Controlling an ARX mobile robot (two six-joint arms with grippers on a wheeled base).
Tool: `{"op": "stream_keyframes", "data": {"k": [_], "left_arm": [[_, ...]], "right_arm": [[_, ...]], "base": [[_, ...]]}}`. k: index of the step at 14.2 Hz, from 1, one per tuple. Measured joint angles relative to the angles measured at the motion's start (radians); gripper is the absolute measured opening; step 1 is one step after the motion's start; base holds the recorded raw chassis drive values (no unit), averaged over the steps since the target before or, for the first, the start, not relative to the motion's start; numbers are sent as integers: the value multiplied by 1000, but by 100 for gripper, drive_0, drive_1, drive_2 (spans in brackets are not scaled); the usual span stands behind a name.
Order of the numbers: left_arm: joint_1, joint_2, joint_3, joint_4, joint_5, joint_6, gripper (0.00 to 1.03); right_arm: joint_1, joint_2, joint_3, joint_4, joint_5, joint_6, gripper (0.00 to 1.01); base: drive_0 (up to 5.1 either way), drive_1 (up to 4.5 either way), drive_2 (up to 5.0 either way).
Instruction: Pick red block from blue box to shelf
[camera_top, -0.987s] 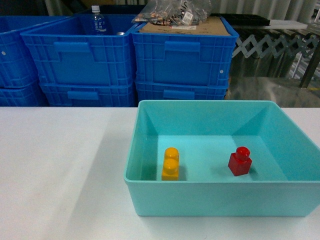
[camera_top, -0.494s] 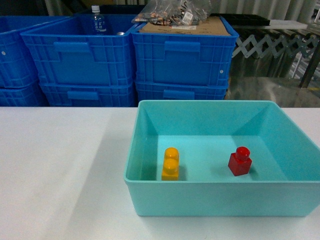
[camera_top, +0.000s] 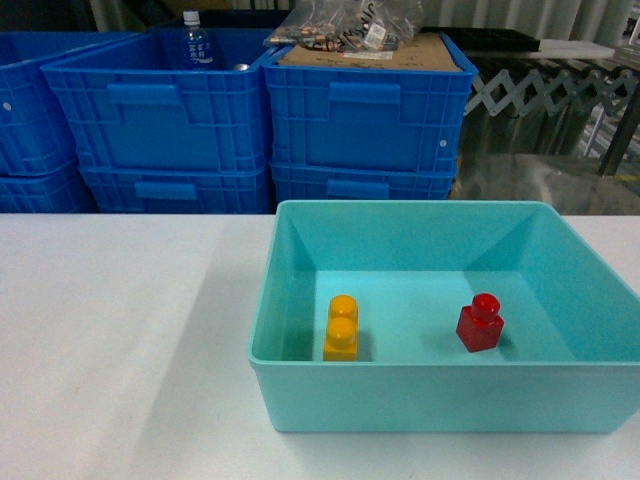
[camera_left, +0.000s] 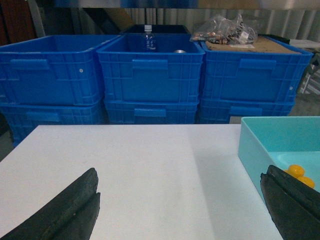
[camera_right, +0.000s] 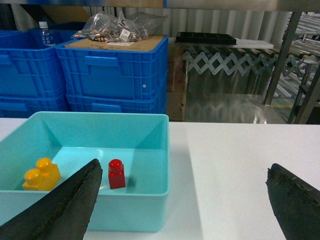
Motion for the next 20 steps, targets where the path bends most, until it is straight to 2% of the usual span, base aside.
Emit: {"op": "stream_keyframes", "data": {"k": [20], "left_arm": [[0,0,0,0,0,0,98]], "right_arm": [[0,0,0,0,0,0,98]], "base": [[0,0,0]]}}
